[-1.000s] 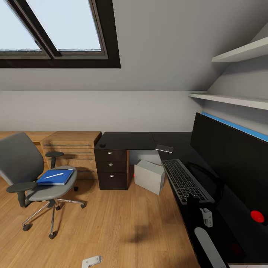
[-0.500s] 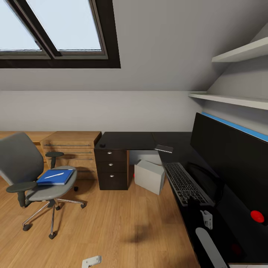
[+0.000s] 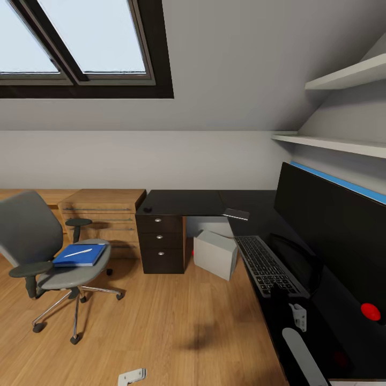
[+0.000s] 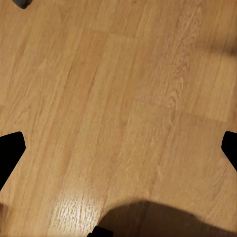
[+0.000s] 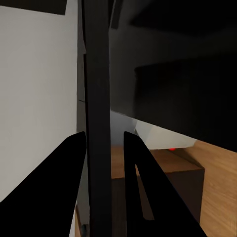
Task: In the bedroom, organize the workspace by keeping the computer under the desk, ensuring the monitor is on the desk, placing the keyboard on the desk next to the monitor, placing the mouse on the desk next to the keyboard, moving the folder from the swivel chair onto the desk next to the mouse, stacking the notebook on top of the folder with the pen on top of the notebook, and positioning the swivel chair next to the desk.
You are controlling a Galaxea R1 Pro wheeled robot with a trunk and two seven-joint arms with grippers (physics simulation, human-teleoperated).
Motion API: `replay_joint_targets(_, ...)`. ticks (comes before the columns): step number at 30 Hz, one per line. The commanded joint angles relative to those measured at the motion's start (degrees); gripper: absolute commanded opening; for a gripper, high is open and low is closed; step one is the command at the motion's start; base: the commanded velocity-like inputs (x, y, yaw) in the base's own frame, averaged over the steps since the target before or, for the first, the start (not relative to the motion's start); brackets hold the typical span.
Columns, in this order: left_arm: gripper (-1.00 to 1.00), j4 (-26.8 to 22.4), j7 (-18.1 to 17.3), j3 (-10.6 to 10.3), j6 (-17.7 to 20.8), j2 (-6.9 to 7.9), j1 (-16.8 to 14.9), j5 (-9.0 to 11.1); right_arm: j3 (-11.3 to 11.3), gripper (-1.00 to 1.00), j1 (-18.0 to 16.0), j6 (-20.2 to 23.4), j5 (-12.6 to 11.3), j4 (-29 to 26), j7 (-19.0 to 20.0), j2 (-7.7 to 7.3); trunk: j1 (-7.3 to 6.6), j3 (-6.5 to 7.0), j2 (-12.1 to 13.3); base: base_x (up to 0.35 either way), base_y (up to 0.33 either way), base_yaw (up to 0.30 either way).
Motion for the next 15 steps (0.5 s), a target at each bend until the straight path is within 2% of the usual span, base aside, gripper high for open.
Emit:
replay_joint_targets(1, 1.0, 0.0, 0.2, -0.5, -0.2, 0.0, 0.0, 0.5, 0.0, -1.0, 0.0, -0.2, -0.3, -0.1, -0.3, 0.02, 0.0, -0.07, 0.0, 0.0, 0.0, 0.0)
replay_joint_targets(5, 1.0, 0.0, 0.2, -0.5, -0.2, 0.0, 0.0, 0.6, -0.1, -1.0, -0.1, -0.3, -0.3, 0.0, -0.3, 0.0, 0.0, -0.07, 0.0, 0.014, 0.0, 0.0)
replay_joint_targets(10, 1.0, 0.0, 0.2, -0.4, -0.3, 0.06, 0.0, 0.6, -0.9, -1.0, -0.1, -0.4, -0.3, 0.2, -0.3, 0.0, 0.0, -0.07, 0.0, 0.196, 0.0, 0.0)
replay_joint_targets(15, 1.0, 0.0, 0.2, -0.5, -0.2, 0.0, 0.0, 0.5, -1.3, -1.0, -0.1, -0.4, -0.3, 0.9, -0.3, 0.0, 0.0, -0.07, 0.0, 0.041, -0.005, 0.0)
